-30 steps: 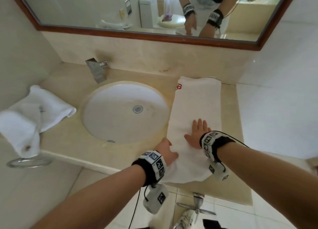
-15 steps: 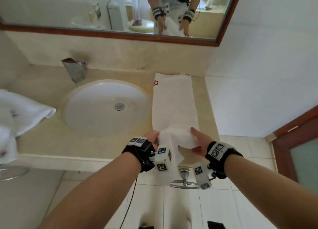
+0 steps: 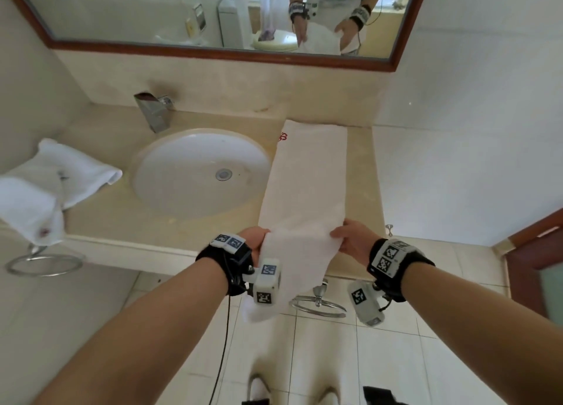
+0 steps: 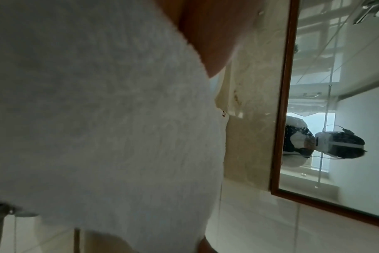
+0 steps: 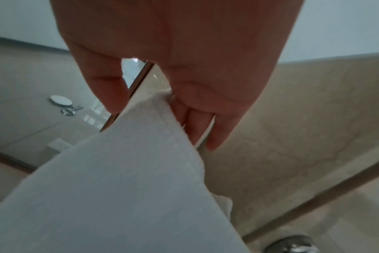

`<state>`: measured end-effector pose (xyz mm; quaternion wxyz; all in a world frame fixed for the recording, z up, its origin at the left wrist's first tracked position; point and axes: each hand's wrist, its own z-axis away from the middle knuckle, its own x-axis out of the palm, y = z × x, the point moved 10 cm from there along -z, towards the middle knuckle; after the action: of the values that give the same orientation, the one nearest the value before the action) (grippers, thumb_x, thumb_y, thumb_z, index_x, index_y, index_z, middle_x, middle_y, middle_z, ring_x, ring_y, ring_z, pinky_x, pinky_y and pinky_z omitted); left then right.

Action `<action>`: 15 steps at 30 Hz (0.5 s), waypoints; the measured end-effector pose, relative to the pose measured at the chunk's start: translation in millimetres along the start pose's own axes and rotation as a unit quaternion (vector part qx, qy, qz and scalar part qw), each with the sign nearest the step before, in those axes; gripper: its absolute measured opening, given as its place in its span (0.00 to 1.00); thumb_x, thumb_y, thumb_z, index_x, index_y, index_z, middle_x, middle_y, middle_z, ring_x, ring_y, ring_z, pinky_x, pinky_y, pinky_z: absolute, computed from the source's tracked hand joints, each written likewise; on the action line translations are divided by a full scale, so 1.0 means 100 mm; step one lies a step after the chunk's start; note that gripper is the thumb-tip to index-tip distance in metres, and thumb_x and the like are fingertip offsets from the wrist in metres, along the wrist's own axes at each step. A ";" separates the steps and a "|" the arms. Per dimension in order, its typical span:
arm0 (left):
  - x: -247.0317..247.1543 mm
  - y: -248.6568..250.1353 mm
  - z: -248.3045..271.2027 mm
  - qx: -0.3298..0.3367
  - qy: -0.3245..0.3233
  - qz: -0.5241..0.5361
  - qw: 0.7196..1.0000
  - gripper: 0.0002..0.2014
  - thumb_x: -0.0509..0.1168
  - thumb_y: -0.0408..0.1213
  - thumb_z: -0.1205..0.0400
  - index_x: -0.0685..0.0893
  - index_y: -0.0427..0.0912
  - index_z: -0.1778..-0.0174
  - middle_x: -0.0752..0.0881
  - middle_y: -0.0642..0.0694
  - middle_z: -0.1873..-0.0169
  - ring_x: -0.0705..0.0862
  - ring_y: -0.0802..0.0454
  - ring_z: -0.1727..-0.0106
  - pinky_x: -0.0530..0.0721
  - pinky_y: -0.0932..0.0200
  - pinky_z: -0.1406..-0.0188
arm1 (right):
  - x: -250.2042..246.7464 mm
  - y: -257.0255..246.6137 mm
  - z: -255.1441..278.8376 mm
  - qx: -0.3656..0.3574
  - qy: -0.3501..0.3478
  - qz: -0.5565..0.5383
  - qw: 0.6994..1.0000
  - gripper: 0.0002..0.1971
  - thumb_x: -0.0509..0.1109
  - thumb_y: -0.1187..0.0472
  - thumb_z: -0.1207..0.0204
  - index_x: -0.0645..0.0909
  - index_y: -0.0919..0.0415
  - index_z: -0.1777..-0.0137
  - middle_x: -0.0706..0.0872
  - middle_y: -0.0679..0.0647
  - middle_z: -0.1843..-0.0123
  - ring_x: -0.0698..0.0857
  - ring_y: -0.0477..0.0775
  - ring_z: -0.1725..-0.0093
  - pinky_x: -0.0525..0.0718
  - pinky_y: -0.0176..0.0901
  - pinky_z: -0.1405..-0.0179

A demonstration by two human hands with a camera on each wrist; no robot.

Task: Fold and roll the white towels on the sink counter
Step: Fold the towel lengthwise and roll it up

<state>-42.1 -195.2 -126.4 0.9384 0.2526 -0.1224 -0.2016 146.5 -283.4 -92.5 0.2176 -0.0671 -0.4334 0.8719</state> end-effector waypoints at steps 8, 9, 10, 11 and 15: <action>-0.30 0.16 -0.20 0.075 0.122 -0.478 0.867 0.14 0.66 0.39 0.20 0.82 0.38 0.40 0.85 0.40 0.41 0.85 0.40 0.44 0.83 0.48 0.40 | -0.25 0.40 0.07 0.104 0.057 0.137 0.983 0.13 0.75 0.61 0.28 0.82 0.69 0.49 0.87 0.66 0.49 0.87 0.67 0.51 0.84 0.66 0.45; -0.28 0.18 -0.16 0.089 0.133 -0.517 0.841 0.16 0.66 0.38 0.21 0.81 0.38 0.39 0.85 0.40 0.40 0.84 0.39 0.41 0.83 0.48 0.40 | -0.29 0.47 0.07 0.127 0.063 0.145 0.979 0.12 0.75 0.60 0.28 0.81 0.69 0.51 0.87 0.67 0.52 0.87 0.65 0.54 0.85 0.62 0.48; -0.25 0.22 -0.10 0.107 0.156 -0.525 0.830 0.17 0.64 0.37 0.20 0.79 0.35 0.36 0.84 0.39 0.38 0.83 0.39 0.39 0.82 0.49 0.39 | -0.32 0.51 0.09 0.144 0.076 0.159 0.974 0.11 0.74 0.60 0.26 0.80 0.69 0.55 0.85 0.66 0.57 0.86 0.63 0.59 0.86 0.55 0.56; -0.22 0.26 -0.04 0.115 0.175 -0.549 0.809 0.17 0.61 0.35 0.19 0.76 0.33 0.34 0.82 0.37 0.37 0.82 0.38 0.37 0.81 0.49 0.39 | -0.36 0.53 0.11 0.156 0.091 0.176 0.968 0.10 0.73 0.61 0.24 0.79 0.68 0.58 0.83 0.64 0.63 0.83 0.59 0.65 0.84 0.48 0.64; -0.25 0.48 0.09 0.172 0.265 -0.568 0.760 0.23 0.65 0.36 0.22 0.66 0.38 0.33 0.73 0.35 0.35 0.74 0.37 0.34 0.77 0.47 0.37 | -0.60 0.31 0.05 0.125 0.164 0.369 0.906 0.12 0.68 0.55 0.22 0.76 0.65 0.56 0.81 0.57 0.63 0.81 0.58 0.63 0.80 0.43 0.65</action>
<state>-52.2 -150.0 -97.1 0.5881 0.4761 0.2647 -0.5978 188.5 -329.5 -117.6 -0.0451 -0.3370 -0.2233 0.9135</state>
